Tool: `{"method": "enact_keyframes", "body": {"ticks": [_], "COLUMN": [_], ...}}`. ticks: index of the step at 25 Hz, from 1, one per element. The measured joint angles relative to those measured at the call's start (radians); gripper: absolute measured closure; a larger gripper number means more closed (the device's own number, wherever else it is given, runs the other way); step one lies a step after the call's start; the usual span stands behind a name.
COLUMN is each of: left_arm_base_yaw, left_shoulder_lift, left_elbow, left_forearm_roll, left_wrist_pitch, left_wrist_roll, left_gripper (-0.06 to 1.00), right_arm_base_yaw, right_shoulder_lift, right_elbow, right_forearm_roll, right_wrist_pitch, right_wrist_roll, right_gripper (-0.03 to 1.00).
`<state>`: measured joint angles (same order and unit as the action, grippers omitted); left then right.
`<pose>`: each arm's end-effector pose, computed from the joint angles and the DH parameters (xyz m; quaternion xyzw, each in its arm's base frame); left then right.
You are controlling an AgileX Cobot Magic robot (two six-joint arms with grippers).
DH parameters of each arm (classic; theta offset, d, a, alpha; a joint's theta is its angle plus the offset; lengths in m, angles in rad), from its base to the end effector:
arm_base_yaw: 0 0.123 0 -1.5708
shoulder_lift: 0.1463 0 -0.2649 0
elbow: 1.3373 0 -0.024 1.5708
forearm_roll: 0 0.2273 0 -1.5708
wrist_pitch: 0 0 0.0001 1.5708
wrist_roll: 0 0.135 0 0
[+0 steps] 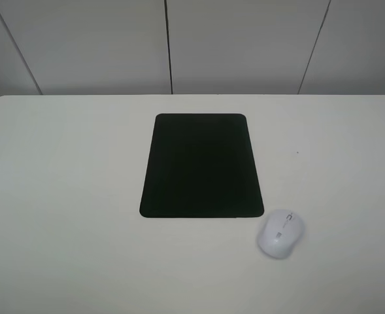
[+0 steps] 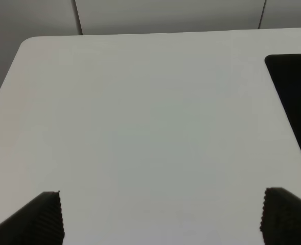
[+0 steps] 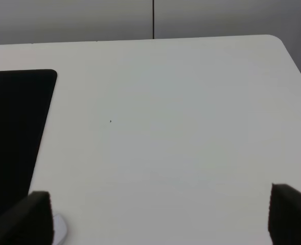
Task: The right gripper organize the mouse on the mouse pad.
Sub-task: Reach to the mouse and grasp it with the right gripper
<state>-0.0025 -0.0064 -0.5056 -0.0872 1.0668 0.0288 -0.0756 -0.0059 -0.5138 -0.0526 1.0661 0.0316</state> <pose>0.0320 -0.0104 0.2474 0.0154 0.8507 -0.0367 0.5241 0.0310 -0.0086 0.2496 0.0468 0.8479 -0.0379 0.5267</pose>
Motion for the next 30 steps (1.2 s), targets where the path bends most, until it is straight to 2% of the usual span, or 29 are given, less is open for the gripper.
{"method": "enact_keyframes", "body": {"ticks": [30], "left_arm_base_yaw": [0.0], "left_shoulder_lift": [0.0], "left_elbow": [0.0], "left_forearm_roll": [0.0], "left_wrist_pitch": [0.0], "left_wrist_roll": [0.0], "left_gripper": [0.16], "right_arm_base_yaw": [0.0], "right_shoulder_lift": [0.0], "right_elbow": [0.0], "right_forearm_roll": [0.0], "right_wrist_pitch": [0.0], "right_wrist_roll": [0.0], "right_gripper": [0.14]}}
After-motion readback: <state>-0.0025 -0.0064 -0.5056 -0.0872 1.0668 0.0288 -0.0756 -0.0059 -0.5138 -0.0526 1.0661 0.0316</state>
